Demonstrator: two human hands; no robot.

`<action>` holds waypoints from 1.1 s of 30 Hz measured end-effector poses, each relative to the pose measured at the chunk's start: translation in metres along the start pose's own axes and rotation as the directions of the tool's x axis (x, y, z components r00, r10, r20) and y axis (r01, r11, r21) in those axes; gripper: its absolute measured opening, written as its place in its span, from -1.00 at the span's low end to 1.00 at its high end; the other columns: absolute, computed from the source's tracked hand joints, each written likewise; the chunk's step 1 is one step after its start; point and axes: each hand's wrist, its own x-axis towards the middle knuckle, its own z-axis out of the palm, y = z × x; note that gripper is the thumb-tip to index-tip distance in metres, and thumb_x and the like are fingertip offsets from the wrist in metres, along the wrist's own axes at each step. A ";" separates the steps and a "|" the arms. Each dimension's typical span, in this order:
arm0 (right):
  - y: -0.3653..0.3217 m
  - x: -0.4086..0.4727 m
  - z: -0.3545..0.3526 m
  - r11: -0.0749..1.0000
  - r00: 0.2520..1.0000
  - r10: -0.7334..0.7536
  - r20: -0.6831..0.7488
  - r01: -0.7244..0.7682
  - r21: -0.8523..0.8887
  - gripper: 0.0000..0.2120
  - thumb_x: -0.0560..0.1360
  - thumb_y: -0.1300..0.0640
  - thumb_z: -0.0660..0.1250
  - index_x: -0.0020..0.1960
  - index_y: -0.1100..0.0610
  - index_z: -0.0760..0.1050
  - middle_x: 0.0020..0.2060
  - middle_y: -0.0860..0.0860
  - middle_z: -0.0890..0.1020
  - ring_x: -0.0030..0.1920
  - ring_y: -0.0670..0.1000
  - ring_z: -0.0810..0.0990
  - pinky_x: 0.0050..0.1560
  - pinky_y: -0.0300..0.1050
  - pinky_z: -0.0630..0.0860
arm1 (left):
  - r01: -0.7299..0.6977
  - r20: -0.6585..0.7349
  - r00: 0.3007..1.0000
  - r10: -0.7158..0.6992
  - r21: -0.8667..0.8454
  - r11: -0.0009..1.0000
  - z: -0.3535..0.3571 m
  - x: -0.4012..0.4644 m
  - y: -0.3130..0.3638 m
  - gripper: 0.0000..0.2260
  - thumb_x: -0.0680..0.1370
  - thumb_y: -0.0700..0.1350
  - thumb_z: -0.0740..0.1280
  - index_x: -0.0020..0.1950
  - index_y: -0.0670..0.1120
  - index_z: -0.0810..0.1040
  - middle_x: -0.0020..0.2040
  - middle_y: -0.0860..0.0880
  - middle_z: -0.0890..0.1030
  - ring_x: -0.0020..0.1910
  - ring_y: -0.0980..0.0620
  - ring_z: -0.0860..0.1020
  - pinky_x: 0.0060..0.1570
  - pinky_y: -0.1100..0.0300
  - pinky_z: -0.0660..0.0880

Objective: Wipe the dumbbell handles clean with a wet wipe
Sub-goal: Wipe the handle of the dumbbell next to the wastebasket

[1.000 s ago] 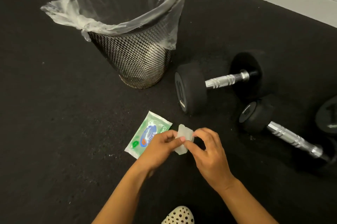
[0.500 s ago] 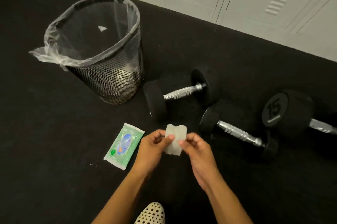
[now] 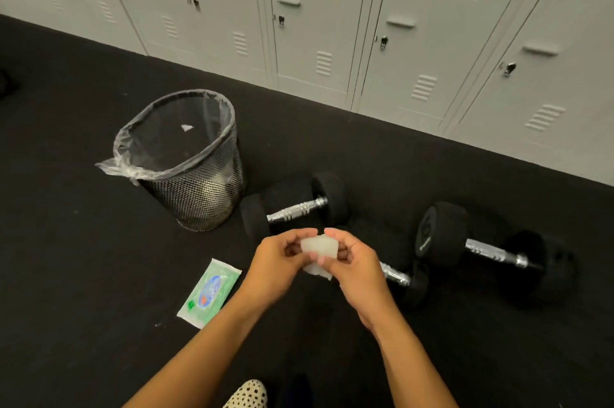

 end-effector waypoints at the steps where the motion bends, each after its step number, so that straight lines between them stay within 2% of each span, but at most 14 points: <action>1: -0.002 0.000 -0.002 0.997 1.000 -0.014 -0.020 0.012 -0.083 -0.63 0.44 0.28 0.38 0.20 0.02 0.48 0.02 -0.02 0.60 0.00 -0.10 0.58 0.00 -0.22 0.54 | 0.002 -0.020 1.000 -0.001 0.038 0.999 0.002 0.000 0.005 -0.68 0.43 -0.30 0.42 0.16 -0.07 0.59 -0.11 0.06 0.64 -0.23 0.32 0.57 -0.19 0.44 0.45; 5: -0.003 0.009 -0.005 0.927 0.981 -0.150 -0.125 0.095 -0.364 -0.74 0.42 0.24 0.41 0.08 0.04 0.54 -0.06 -0.05 0.58 -0.09 -0.14 0.55 -0.20 -0.48 0.43 | -0.029 -0.083 0.995 0.053 0.266 0.964 0.009 0.009 0.010 -0.70 0.42 -0.21 0.45 0.14 -0.04 0.59 -0.08 0.11 0.59 -0.17 0.29 0.53 -0.22 0.58 0.38; 10: 0.016 0.037 -0.003 0.925 0.982 -0.127 -0.139 0.066 -0.374 -0.87 0.36 0.22 0.47 -0.21 0.03 0.56 -0.20 -0.04 0.49 -0.24 -0.13 0.49 -0.28 -0.45 0.39 | -0.027 -0.036 0.998 0.045 0.396 0.918 0.003 0.039 -0.008 -0.92 0.38 -0.15 0.49 -0.17 -0.03 0.63 -0.27 0.10 0.51 -0.29 0.19 0.47 -0.31 0.50 0.34; 12: 0.027 0.055 -0.004 0.968 0.993 -0.027 -0.111 -0.002 -0.253 -0.87 0.35 0.23 0.48 -0.23 0.04 0.57 -0.15 -0.03 0.51 -0.20 -0.13 0.52 -0.25 -0.42 0.42 | 0.039 0.020 0.999 -0.047 0.309 0.950 -0.004 0.058 -0.024 -0.91 0.37 -0.16 0.50 -0.25 -0.03 0.61 -0.28 0.08 0.54 -0.28 0.19 0.51 -0.24 0.43 0.41; 14: 0.034 0.072 -0.004 0.992 0.993 0.120 -0.013 -0.120 -0.034 -0.92 0.38 0.25 0.44 -0.18 0.10 0.59 -0.12 0.02 0.60 -0.12 -0.07 0.58 -0.19 -0.33 0.48 | 0.158 0.100 0.980 -0.169 0.114 0.981 -0.008 0.075 -0.037 -0.90 0.39 -0.21 0.48 -0.24 -0.09 0.57 -0.21 -0.01 0.61 -0.22 0.12 0.58 -0.15 0.29 0.51; 17: 0.041 0.092 0.002 0.935 0.966 0.247 0.082 -0.260 0.241 -0.93 0.43 0.34 0.36 -0.13 0.21 0.55 -0.24 0.09 0.66 -0.17 0.04 0.63 -0.21 -0.13 0.57 | 0.354 0.158 0.931 -0.328 -0.184 0.917 -0.009 0.090 -0.048 -0.91 0.44 -0.32 0.40 -0.15 -0.21 0.50 -0.27 -0.14 0.59 -0.33 0.11 0.58 -0.33 0.30 0.51; 20: 0.049 0.106 0.010 0.924 0.962 0.270 0.034 -0.269 0.272 -0.85 0.43 0.37 0.34 -0.05 0.18 0.52 -0.34 0.02 0.65 -0.26 0.01 0.64 -0.36 -0.16 0.52 | 0.458 0.149 0.889 -0.433 -0.318 0.830 -0.013 0.100 -0.056 -0.88 0.44 -0.37 0.38 -0.12 -0.22 0.48 -0.34 -0.13 0.58 -0.39 0.08 0.60 -0.39 0.23 0.56; 22: 0.059 0.115 0.018 0.946 0.966 0.260 -0.016 -0.251 0.205 -0.79 0.43 0.37 0.35 -0.04 0.10 0.50 -0.28 0.05 0.65 -0.24 0.01 0.65 -0.35 -0.16 0.53 | 0.478 0.124 0.877 -0.465 -0.337 0.811 -0.016 0.106 -0.063 -0.86 0.44 -0.38 0.38 -0.07 -0.23 0.49 -0.36 -0.10 0.60 -0.40 0.06 0.61 -0.38 0.20 0.58; 24: 0.072 0.121 0.027 0.991 0.985 0.134 -0.110 -0.135 -0.002 -0.75 0.43 0.33 0.38 -0.07 -0.01 0.51 -0.10 0.03 0.64 -0.13 -0.07 0.63 -0.24 -0.22 0.55 | 0.481 0.100 0.873 -0.478 -0.340 0.808 -0.018 0.112 -0.071 -0.86 0.45 -0.38 0.37 -0.04 -0.24 0.51 -0.35 -0.10 0.63 -0.37 0.05 0.62 -0.37 0.20 0.57; 26: 0.084 0.122 0.034 0.950 0.971 -0.167 -0.169 0.112 -0.291 -0.79 0.42 0.22 0.41 -0.08 -0.08 0.53 0.04 -0.10 0.56 0.03 -0.17 0.54 -0.03 -0.33 0.49 | 0.491 0.079 0.865 -0.496 -0.345 0.800 -0.020 0.119 -0.079 -0.87 0.46 -0.36 0.37 -0.04 -0.22 0.51 -0.30 -0.14 0.64 -0.33 0.00 0.64 -0.36 0.21 0.57; 27: 0.087 0.123 0.037 0.900 0.944 -0.303 -0.127 0.241 -0.363 -0.84 0.41 0.13 0.42 -0.06 -0.06 0.55 0.07 -0.14 0.52 0.09 -0.20 0.49 0.04 -0.40 0.42 | 0.494 0.063 0.859 -0.508 -0.360 0.791 -0.021 0.123 -0.082 -0.87 0.46 -0.36 0.37 -0.04 -0.22 0.51 -0.30 -0.15 0.64 -0.32 -0.02 0.64 -0.36 0.20 0.56; 29: 0.096 0.123 0.042 0.799 0.899 -0.437 0.023 0.400 -0.449 -0.74 0.36 0.01 0.43 0.03 0.00 0.55 0.10 -0.12 0.48 0.16 -0.20 0.42 0.13 -0.43 0.33 | 0.494 0.032 0.848 -0.528 -0.405 0.769 -0.025 0.128 -0.087 -0.88 0.46 -0.36 0.37 -0.04 -0.23 0.50 -0.30 -0.17 0.63 -0.33 -0.04 0.63 -0.38 0.20 0.55; 31: 0.107 0.127 0.048 0.700 0.861 -0.498 0.106 0.471 -0.537 -0.65 0.32 0.13 0.48 0.08 0.05 0.52 0.09 -0.09 0.49 0.15 -0.19 0.41 0.16 -0.42 0.32 | 0.505 0.035 0.834 -0.550 -0.450 0.737 -0.029 0.131 -0.090 -0.88 0.48 -0.34 0.36 -0.01 -0.24 0.49 -0.29 -0.17 0.64 -0.34 -0.04 0.64 -0.38 0.20 0.55; 33: 0.114 0.135 0.055 0.691 0.846 -0.530 0.053 0.467 -0.552 -0.70 0.33 0.28 0.45 0.03 0.11 0.55 -0.02 -0.05 0.54 0.04 -0.19 0.48 0.07 -0.41 0.39 | 0.540 0.093 0.818 -0.568 -0.468 0.700 -0.035 0.130 -0.091 -0.89 0.51 -0.28 0.34 0.02 -0.23 0.50 -0.23 -0.18 0.67 -0.31 -0.05 0.65 -0.31 0.17 0.59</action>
